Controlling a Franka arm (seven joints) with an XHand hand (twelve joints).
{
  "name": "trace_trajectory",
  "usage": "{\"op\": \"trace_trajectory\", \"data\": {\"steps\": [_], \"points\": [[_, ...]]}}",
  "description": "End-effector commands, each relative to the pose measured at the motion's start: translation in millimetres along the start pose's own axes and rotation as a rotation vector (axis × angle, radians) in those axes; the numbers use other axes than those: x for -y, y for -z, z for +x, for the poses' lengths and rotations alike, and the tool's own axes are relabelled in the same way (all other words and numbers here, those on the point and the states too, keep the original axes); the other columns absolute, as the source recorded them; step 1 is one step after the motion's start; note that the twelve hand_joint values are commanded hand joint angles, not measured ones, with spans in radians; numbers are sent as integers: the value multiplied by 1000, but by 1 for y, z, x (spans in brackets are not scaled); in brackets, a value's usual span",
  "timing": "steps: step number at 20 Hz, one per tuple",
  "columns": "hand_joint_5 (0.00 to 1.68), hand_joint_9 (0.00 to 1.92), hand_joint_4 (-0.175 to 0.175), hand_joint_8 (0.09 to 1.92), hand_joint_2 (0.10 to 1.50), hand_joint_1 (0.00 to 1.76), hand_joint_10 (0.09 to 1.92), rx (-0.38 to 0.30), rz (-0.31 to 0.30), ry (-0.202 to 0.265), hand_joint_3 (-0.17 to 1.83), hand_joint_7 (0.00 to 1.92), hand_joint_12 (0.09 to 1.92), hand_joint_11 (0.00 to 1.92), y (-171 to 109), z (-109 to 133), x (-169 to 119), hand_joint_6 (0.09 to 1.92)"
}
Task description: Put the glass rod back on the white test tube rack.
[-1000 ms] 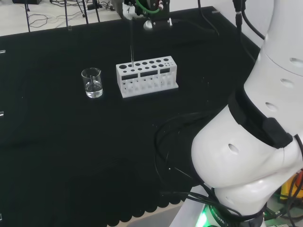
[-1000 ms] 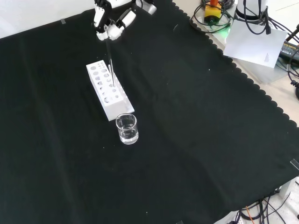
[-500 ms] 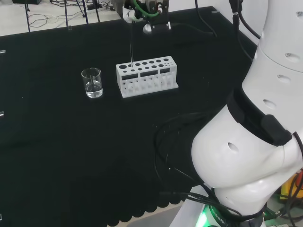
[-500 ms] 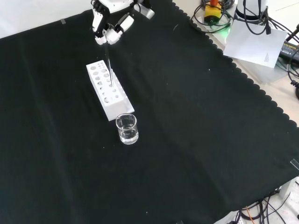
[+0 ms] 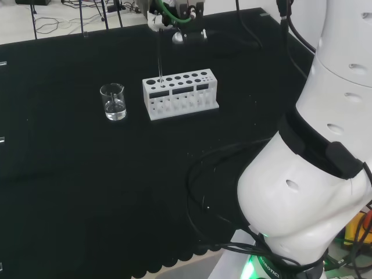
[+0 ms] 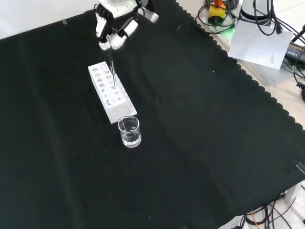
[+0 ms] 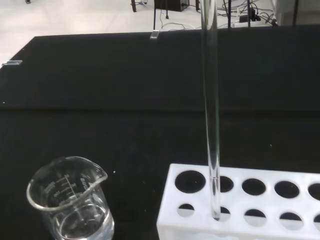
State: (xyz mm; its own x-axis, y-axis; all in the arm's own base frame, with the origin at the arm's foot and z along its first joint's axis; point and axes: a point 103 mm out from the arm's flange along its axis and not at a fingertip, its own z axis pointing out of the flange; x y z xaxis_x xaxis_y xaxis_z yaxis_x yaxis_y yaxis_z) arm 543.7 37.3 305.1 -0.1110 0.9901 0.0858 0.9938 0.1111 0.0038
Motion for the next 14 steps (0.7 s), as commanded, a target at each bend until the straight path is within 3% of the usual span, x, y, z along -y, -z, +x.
{"op": "trace_trajectory", "data": {"steps": [1,6,14], "points": [[936,1493,-175,1228,1117,1281,1049,-12,43,-27,-1,1042,773,1586,-25,-8,1,793],[936,1493,-175,1227,1117,1281,1049,-6,69,-41,-1,1042,772,1586,-41,-17,3,793],[936,1493,-175,1227,1117,1281,1048,-17,82,-18,-1,1042,772,1586,-50,-14,1,792]]}}
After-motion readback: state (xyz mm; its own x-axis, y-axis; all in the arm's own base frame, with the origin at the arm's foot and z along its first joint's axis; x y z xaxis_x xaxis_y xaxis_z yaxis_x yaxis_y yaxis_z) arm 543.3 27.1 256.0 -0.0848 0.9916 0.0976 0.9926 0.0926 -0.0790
